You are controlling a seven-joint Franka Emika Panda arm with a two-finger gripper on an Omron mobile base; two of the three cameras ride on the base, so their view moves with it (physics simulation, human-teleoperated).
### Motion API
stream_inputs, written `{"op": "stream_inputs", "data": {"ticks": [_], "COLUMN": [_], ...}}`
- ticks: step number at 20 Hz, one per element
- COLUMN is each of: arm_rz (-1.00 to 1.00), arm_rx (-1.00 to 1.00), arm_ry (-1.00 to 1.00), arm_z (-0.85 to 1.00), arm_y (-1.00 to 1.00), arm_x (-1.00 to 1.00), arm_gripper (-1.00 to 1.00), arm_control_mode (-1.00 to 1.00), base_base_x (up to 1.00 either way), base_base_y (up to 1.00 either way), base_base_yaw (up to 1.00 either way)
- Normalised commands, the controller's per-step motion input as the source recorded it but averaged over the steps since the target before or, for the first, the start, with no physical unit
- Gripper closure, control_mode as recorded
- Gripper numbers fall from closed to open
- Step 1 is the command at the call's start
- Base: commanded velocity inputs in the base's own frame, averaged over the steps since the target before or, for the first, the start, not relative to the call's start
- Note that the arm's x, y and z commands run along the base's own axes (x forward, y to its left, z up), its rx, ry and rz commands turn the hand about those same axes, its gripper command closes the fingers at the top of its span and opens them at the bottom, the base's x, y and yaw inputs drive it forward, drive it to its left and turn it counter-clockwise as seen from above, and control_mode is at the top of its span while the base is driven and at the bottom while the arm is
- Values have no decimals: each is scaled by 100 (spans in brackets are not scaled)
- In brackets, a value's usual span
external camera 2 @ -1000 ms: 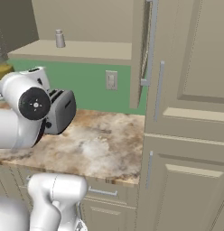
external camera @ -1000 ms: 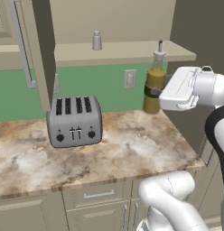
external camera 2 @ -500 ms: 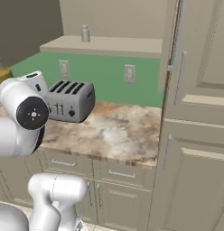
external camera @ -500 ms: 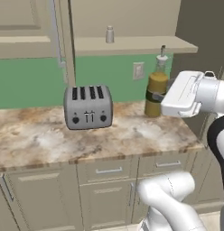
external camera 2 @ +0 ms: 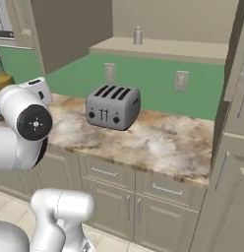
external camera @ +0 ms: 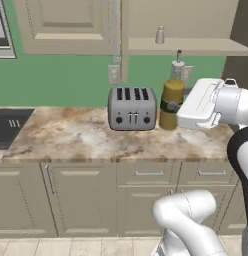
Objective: Move the shaker and oil and vinegar bottle from the cabinet to the dining counter.
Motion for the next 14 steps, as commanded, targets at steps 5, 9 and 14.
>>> {"op": "stream_inputs", "data": {"ticks": [5,9,14], "arm_rz": [0,0,0], "arm_rx": [0,0,0], "arm_ry": [0,0,0], "arm_z": [0,0,0], "arm_y": [0,0,0], "arm_x": [0,0,0], "arm_gripper": [100,100,100], "arm_control_mode": [100,100,100], "base_base_x": [-32,-12,0], "base_base_y": [51,55,53], "base_base_yaw": [38,45,51]}}
